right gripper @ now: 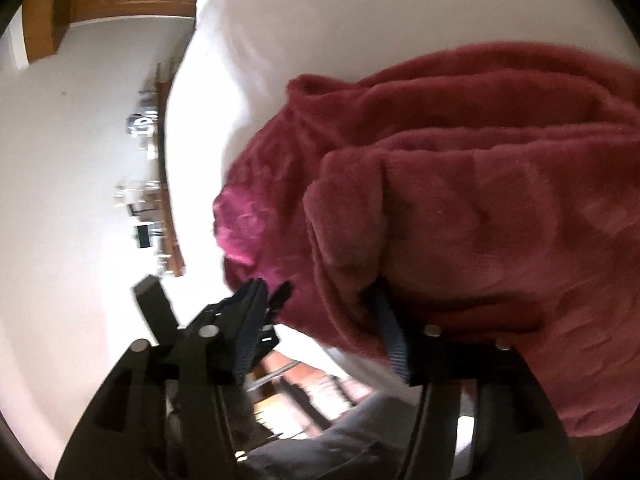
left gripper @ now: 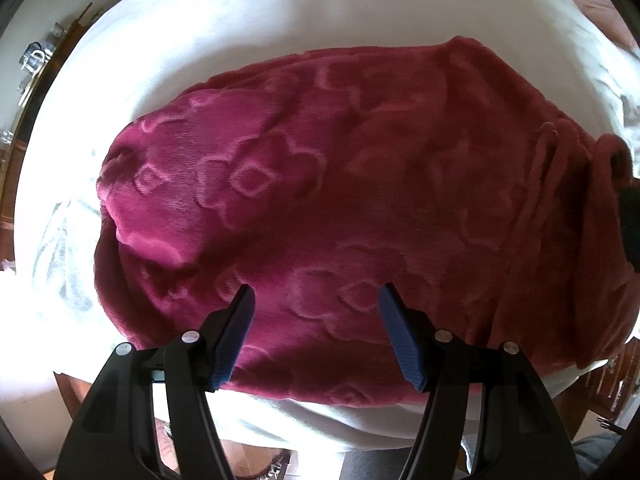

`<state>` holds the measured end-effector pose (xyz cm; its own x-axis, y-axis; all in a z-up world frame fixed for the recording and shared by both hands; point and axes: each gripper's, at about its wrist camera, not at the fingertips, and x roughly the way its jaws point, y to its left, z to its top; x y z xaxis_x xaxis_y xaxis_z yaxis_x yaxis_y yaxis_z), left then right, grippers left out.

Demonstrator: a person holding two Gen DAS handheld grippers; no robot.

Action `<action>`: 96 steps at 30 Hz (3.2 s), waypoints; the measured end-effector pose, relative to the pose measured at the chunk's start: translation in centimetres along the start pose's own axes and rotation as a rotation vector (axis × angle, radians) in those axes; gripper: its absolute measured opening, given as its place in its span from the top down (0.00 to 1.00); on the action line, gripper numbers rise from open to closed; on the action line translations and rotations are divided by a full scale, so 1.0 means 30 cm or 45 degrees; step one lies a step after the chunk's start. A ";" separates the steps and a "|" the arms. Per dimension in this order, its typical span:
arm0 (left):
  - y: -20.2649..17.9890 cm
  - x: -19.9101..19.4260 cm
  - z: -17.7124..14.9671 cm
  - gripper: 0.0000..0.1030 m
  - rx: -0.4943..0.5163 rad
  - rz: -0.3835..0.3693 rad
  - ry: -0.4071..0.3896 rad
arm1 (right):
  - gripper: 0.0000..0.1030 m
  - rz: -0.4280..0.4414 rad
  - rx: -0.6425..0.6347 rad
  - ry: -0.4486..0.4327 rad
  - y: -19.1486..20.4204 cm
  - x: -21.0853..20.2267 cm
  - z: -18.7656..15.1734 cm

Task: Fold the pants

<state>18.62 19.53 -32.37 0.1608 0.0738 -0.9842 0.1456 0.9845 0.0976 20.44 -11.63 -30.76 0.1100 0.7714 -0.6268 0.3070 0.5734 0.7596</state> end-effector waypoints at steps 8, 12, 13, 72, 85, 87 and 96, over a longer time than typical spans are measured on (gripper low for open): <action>-0.051 -0.046 -0.019 0.37 -0.014 0.015 -0.021 | 0.42 -0.028 0.013 -0.036 0.047 -0.039 0.008; -0.090 -0.095 -0.048 0.37 -0.040 0.025 -0.033 | 0.42 -0.056 -0.074 -0.023 0.124 -0.049 -0.008; -0.108 -0.112 -0.058 0.37 -0.051 0.027 -0.036 | 0.42 -0.093 -0.116 -0.013 0.146 -0.051 -0.014; -0.369 0.014 -0.128 0.22 0.116 0.107 0.007 | 0.42 -0.581 -0.187 -0.311 -0.179 -0.217 -0.073; -0.277 -0.007 -0.140 0.22 0.160 0.005 -0.024 | 0.42 -0.652 -0.574 -0.211 0.172 0.087 0.028; -0.273 -0.003 -0.138 0.22 0.168 -0.003 -0.028 | 0.42 -0.699 -0.597 -0.205 0.194 0.143 0.063; -0.228 0.040 -0.133 0.19 0.168 -0.035 -0.021 | 0.42 -0.875 -0.604 -0.173 0.183 0.329 0.203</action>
<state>13.92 13.50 -34.81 0.1705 0.0433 -0.9844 0.2775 0.9565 0.0901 28.96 -2.55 -33.83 0.1659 0.1859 -0.9685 -0.0786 0.9814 0.1750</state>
